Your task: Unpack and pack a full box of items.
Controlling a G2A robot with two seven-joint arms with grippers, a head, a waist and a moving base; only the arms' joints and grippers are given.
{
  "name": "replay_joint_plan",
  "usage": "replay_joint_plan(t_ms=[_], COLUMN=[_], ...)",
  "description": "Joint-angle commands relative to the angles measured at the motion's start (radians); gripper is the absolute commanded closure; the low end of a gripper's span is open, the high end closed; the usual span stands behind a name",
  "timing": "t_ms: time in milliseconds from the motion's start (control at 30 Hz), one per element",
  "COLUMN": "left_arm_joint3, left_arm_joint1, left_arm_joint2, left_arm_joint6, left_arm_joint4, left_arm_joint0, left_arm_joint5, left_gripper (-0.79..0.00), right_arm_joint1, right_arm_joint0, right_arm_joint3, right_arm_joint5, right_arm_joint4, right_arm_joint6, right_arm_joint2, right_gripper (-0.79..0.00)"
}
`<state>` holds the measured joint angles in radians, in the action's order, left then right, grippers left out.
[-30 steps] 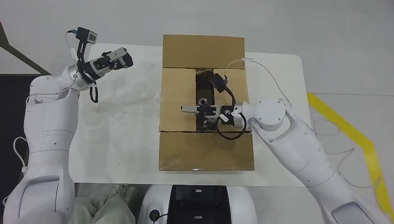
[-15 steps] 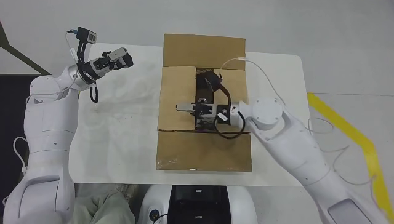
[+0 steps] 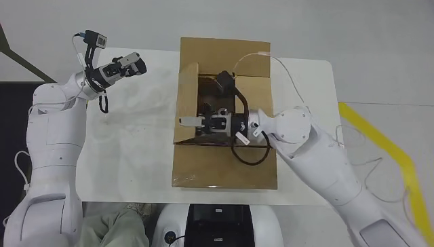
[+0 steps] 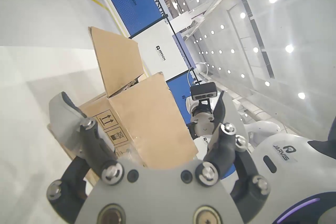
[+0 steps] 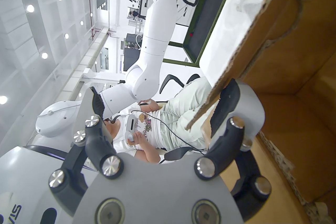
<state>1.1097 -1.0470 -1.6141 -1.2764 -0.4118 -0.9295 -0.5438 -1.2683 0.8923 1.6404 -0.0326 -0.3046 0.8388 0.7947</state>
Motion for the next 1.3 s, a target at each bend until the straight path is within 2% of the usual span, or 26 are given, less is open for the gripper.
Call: replay_joint_plan(t_ms=[0, 167, 333, 467, 633, 867, 1033, 1267], left_arm_joint3=[0.0, 0.01, 0.118, 0.177, 0.208, 0.197, 0.159, 0.107], left_arm_joint1=[0.0, 0.0, 0.01, 0.02, 0.022, 0.022, 0.026, 0.036], left_arm_joint2=[0.0, -0.002, -0.056, -0.083, -0.06, 0.015, 0.041, 0.046], left_arm_joint6=[0.0, 0.018, 0.093, 0.082, 0.05, -0.03, -0.027, 0.014], left_arm_joint4=[0.0, -0.002, -0.047, -0.077, -0.137, -0.155, -0.099, -0.009], left_arm_joint0=[0.0, -0.002, -0.023, -0.028, -0.022, -0.021, -0.031, -0.034], left_arm_joint5=[0.0, 0.004, 0.029, 0.071, 0.119, 0.191, 0.193, 0.185], left_gripper=[-0.785, -0.785, -0.785, -0.785, -0.785, -0.785, -0.785, -0.785], right_arm_joint1=[-0.015, -0.053, -0.08, -0.098, -0.126, -0.166, -0.184, -0.168], right_arm_joint0=[-0.032, -0.099, -0.138, -0.156, -0.183, -0.22, -0.226, -0.187], right_arm_joint3=[-0.027, -0.078, -0.119, -0.15, -0.2, -0.254, -0.282, -0.251], right_arm_joint5=[-0.017, -0.047, -0.054, -0.062, -0.077, -0.097, -0.099, -0.099], right_arm_joint4=[-0.009, -0.005, -0.002, -0.009, -0.018, -0.017, -0.023, 0.0], right_arm_joint6=[-0.007, -0.03, -0.041, -0.037, -0.031, -0.017, -0.005, -0.013], right_arm_joint2=[-0.034, -0.113, -0.155, -0.177, -0.213, -0.26, -0.273, -0.204], right_gripper=[-0.785, -0.785, -0.785, -0.785, -0.785, -0.785, -0.785, -0.785])
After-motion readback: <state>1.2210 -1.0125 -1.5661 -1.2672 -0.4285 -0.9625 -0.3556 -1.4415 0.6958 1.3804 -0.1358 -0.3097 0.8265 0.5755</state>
